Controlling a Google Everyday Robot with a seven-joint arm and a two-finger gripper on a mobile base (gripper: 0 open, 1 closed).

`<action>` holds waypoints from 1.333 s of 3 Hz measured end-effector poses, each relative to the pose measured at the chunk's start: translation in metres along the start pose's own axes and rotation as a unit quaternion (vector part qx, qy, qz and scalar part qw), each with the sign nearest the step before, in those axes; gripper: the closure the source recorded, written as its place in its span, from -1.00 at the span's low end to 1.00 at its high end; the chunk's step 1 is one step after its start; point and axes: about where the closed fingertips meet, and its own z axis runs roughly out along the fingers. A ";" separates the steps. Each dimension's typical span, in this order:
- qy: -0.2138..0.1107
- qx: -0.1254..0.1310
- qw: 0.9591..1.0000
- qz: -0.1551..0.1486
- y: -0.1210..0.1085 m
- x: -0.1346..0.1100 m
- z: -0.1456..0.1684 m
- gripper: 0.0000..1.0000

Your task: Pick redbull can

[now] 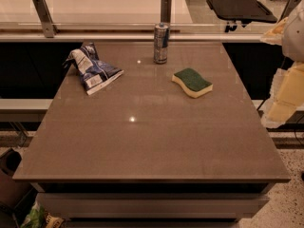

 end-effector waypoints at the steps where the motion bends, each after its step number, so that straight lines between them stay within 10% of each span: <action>1: 0.000 0.000 1.000 0.000 0.000 0.000 0.000 -1.00; 4: -0.112 0.047 0.991 0.052 -0.046 -0.015 0.017 -1.00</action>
Offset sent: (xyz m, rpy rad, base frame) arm 0.0179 -0.0001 -0.0005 0.0592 -0.0267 -0.0121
